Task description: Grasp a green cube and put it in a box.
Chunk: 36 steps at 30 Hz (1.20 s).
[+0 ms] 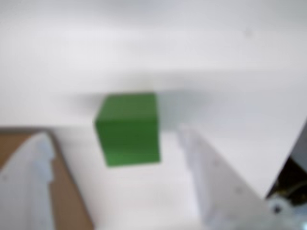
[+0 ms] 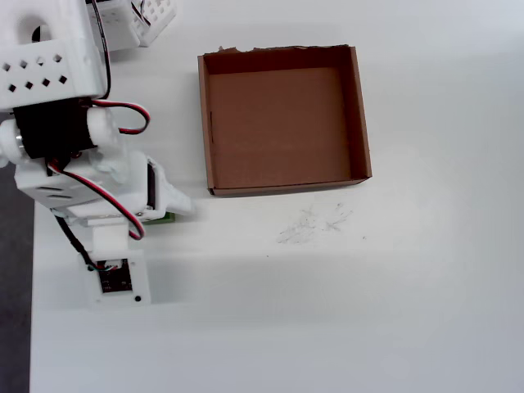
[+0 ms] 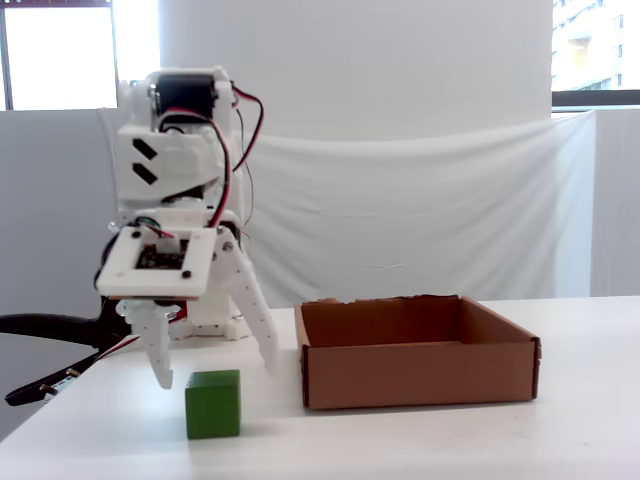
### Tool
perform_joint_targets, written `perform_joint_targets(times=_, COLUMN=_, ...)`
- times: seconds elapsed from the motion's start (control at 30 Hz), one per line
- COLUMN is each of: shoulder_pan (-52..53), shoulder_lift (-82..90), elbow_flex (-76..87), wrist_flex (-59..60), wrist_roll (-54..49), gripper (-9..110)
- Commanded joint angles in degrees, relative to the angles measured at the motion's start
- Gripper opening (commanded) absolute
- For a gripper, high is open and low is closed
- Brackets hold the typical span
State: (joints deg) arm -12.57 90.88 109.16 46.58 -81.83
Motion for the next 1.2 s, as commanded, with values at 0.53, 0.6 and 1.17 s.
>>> perform_joint_targets(times=0.53, shoulder_pan=-0.6, shoulder_lift=-0.9, elbow_flex=5.6, wrist_flex=-9.9, wrist_roll=-1.4, gripper=30)
perform_joint_targets(times=0.6, shoulder_pan=-0.8, shoulder_lift=-0.8, elbow_flex=6.2, wrist_flex=-10.3, wrist_roll=-1.4, gripper=29)
perform_joint_targets(times=1.17, shoulder_pan=-2.1, shoulder_lift=0.4, elbow_flex=7.6, wrist_flex=-9.1, wrist_roll=-0.7, gripper=20)
